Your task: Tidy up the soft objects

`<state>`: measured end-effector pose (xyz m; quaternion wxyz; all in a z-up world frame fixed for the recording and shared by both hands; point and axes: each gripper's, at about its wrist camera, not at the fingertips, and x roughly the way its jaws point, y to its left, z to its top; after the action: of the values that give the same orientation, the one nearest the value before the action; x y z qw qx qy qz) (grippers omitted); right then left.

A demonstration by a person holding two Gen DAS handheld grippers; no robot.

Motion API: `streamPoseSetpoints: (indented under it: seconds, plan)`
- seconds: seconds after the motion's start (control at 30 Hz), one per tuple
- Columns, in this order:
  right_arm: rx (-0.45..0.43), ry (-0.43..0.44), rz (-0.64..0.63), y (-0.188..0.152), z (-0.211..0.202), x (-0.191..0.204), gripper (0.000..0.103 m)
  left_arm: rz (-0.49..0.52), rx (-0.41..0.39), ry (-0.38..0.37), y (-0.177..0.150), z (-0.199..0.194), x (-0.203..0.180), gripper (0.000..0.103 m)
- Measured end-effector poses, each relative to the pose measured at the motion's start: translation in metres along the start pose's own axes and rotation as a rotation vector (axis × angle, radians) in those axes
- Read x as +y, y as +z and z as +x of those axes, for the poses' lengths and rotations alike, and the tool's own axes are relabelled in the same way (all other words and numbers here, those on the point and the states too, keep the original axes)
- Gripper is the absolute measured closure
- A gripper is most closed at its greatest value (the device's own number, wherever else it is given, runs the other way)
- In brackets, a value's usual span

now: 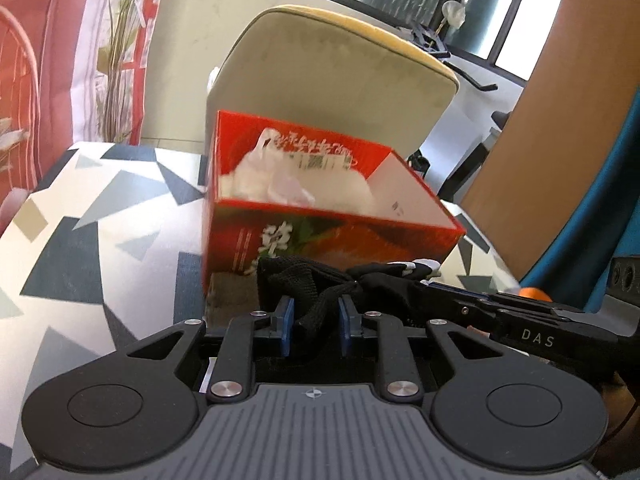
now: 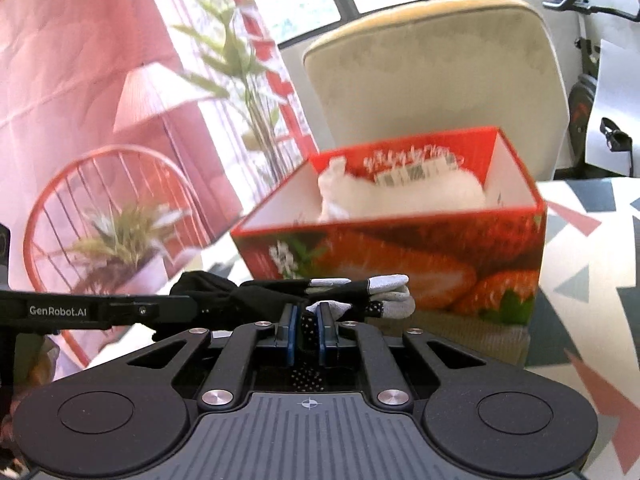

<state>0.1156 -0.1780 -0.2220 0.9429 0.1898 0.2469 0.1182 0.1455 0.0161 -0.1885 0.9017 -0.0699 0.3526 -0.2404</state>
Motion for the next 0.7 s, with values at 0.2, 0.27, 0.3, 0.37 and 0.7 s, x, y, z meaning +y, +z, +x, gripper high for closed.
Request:
streamPoseSetpoints:
  seconds: [0.2, 0.27, 0.3, 0.37, 0.7]
  plan:
    - [-0.021, -0.017, 0.009, 0.012, 0.0, -0.002, 0.094, -0.012, 0.02, -0.005, 0.01, 0.008, 0.0, 0.079]
    - [-0.026, -0.027, 0.003, 0.017, 0.0, -0.002, 0.094, -0.017, 0.022, -0.016, 0.017, 0.011, 0.001, 0.079]
    - [-0.031, -0.032, 0.0, 0.021, 0.001, -0.002, 0.094, -0.02, 0.018, -0.019, 0.021, 0.012, 0.002, 0.079]
    - [-0.043, -0.039, -0.009, 0.028, 0.002, -0.001, 0.094, -0.031, 0.007, -0.027, 0.029, 0.015, 0.003, 0.079]
    - [-0.062, -0.064, -0.066, 0.087, 0.035, 0.0, 0.094, -0.096, -0.003, -0.04, 0.08, 0.051, 0.015, 0.079]
